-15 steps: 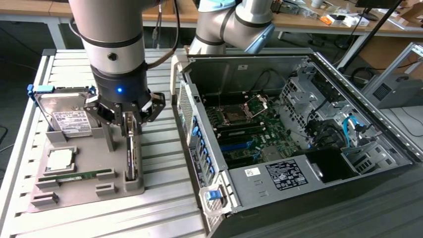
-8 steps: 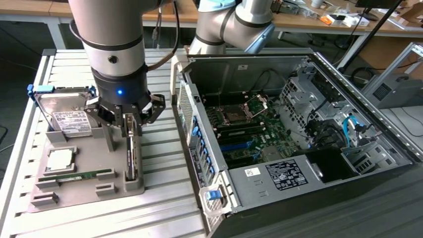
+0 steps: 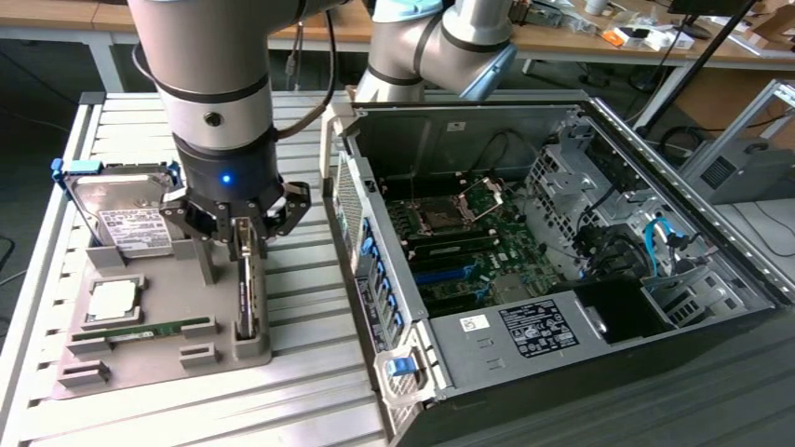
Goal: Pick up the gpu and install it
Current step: 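Pick up the gpu and move the gpu toward the slot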
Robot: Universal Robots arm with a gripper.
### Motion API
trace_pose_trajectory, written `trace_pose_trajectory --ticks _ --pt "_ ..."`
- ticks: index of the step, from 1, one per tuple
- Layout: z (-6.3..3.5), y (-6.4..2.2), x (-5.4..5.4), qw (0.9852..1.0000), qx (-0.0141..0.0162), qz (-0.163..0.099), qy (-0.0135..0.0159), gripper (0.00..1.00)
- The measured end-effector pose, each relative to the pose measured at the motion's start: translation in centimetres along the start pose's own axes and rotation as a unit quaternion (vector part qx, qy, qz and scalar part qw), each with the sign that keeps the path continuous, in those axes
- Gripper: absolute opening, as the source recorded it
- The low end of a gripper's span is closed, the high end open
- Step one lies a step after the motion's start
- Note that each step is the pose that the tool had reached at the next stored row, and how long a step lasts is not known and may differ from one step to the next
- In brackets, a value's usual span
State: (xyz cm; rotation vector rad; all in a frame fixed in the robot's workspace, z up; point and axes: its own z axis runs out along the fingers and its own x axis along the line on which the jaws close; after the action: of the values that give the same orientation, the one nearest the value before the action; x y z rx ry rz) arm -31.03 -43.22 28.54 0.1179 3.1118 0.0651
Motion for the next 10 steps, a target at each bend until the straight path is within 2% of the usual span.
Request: trace_pose_trajectory --ticks 10 --pt "0.84 -0.17 0.01 1.0000 0.0003 0.000 -0.0001 0.36"
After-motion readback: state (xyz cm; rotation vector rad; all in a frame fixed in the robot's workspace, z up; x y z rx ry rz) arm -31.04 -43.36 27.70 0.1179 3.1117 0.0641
